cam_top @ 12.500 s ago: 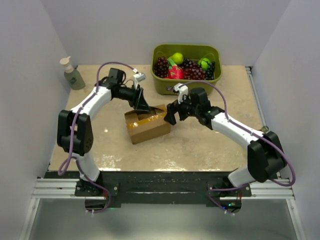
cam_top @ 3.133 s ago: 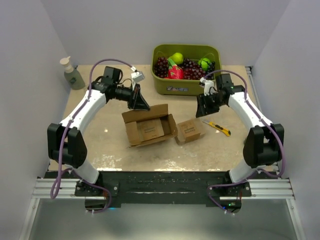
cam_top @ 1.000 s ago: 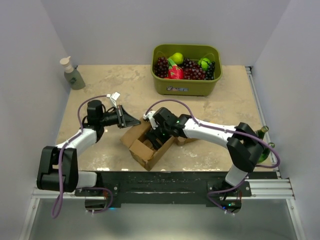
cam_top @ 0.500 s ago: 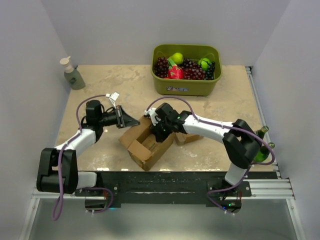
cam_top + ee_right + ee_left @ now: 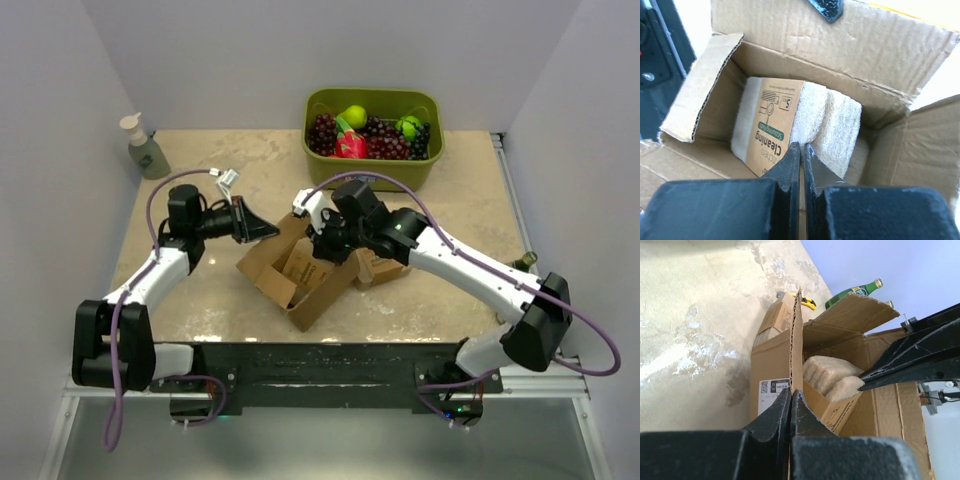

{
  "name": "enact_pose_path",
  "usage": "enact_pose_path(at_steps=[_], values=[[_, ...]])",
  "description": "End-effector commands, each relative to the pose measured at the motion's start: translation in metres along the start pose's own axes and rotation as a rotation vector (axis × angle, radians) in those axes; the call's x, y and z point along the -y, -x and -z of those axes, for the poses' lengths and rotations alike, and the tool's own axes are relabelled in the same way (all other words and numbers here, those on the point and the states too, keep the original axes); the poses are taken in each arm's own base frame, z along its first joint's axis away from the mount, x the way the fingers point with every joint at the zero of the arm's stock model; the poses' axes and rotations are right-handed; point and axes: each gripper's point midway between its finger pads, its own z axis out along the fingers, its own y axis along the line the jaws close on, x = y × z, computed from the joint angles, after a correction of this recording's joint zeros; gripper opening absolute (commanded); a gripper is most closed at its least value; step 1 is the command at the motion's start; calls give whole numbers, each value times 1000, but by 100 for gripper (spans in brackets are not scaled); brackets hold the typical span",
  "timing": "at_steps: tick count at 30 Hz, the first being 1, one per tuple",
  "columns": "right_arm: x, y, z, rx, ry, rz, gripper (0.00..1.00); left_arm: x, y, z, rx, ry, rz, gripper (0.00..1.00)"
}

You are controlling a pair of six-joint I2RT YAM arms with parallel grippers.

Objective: Unpack the express box

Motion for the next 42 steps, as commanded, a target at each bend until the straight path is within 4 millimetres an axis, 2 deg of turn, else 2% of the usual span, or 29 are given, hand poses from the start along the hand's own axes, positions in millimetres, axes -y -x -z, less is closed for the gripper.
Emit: enact_pose_path(at_steps=[1,3,4,7,10,12,17,20,22,23,24,25,26,28,30,32,34,36,37,38,39,40,41,42], values=[[20,38,36,88,-111,180,0,-8,15,2,22,66,-111,0],[26,63,54,161,-158,252,0,-9,18,2,12,75,-113,0],[28,83,66,214,-182,300,0,-10,19,2,5,75,-130,0],[34,127,95,361,-256,346,0,-11,23,2,-7,88,-146,0],[34,153,112,449,-284,350,0,-9,29,2,-6,92,-157,0],[34,166,121,509,-300,338,0,-6,35,2,-3,96,-172,0],[60,156,117,477,-413,335,0,-1,48,2,5,107,-167,0],[79,168,142,522,-470,303,0,-8,55,2,-3,143,-172,0],[90,166,156,517,-488,268,0,-18,56,5,-1,177,-125,0],[93,162,159,507,-492,246,0,-33,58,11,14,214,-81,0],[98,151,159,472,-493,208,0,-38,59,14,24,229,-45,0],[112,135,159,448,-512,125,0,-41,59,15,28,239,-29,0],[115,125,164,441,-518,90,0,-54,67,26,61,278,-3,0],[127,95,160,386,-521,3,0,-62,73,32,85,300,19,0],[128,80,165,369,-521,-47,0,-73,84,43,120,343,28,0],[125,60,154,330,-463,-105,0,-79,92,50,141,359,25,0],[114,28,132,243,-391,-176,0,-81,95,52,149,364,21,0],[112,12,118,223,-362,-217,0,-83,94,52,148,363,11,1],[116,-8,105,184,-356,-259,0,-85,92,52,143,365,13,8],[115,-14,96,172,-329,-271,0,-85,90,52,136,362,15,15],[121,-21,85,148,-321,-286,0,-85,88,52,127,357,-2,28],[128,-31,78,125,-324,-312,0,-84,88,53,125,352,-9,58],[131,-35,73,123,-308,-332,0,-81,86,52,123,342,-15,99],[137,-38,68,123,-302,-351,0,-80,86,52,121,336,-23,100]])
